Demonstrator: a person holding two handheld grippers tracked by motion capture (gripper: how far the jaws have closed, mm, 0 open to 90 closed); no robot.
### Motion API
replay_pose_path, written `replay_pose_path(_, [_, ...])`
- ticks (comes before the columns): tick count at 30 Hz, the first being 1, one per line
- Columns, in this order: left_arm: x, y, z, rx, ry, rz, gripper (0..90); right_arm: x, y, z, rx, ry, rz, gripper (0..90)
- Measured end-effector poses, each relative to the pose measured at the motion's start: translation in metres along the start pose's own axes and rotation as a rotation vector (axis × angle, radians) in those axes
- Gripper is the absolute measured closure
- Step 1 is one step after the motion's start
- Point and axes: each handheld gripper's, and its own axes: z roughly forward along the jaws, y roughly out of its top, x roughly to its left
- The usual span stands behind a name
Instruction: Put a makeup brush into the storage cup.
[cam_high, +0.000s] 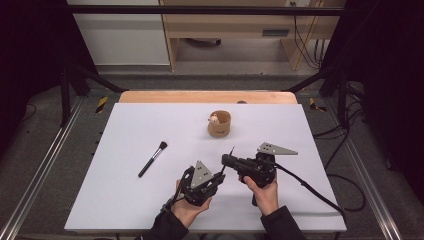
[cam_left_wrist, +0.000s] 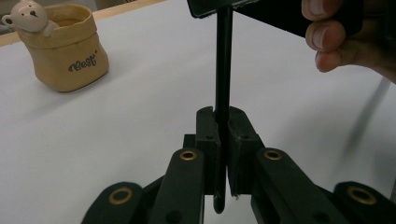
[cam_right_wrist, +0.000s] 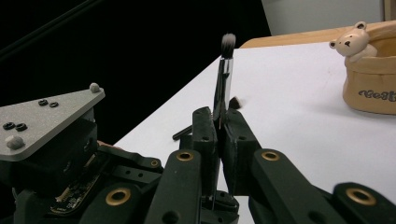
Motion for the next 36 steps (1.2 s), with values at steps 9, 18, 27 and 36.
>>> replay_pose_path(9, [0.004, 0.0, -0.001, -0.005, -0.028, 0.015, 70.0, 0.001, 0.002, -0.005, 0.0, -0.013, -0.042, 85.2])
replay_pose_path(18, [0.01, 0.002, -0.009, -0.04, -0.057, 0.046, 47.8, -0.001, 0.006, -0.014, -0.022, -0.053, -0.081, 85.2])
replay_pose_path(27, [0.029, 0.002, -0.024, -0.054, -0.075, 0.041, 32.8, -0.003, 0.011, -0.025, -0.045, -0.085, -0.111, 85.1])
replay_pose_path(36, [0.044, 0.002, -0.04, -0.061, -0.037, 0.068, 20.4, -0.006, 0.014, -0.032, -0.05, -0.116, -0.138, 85.2])
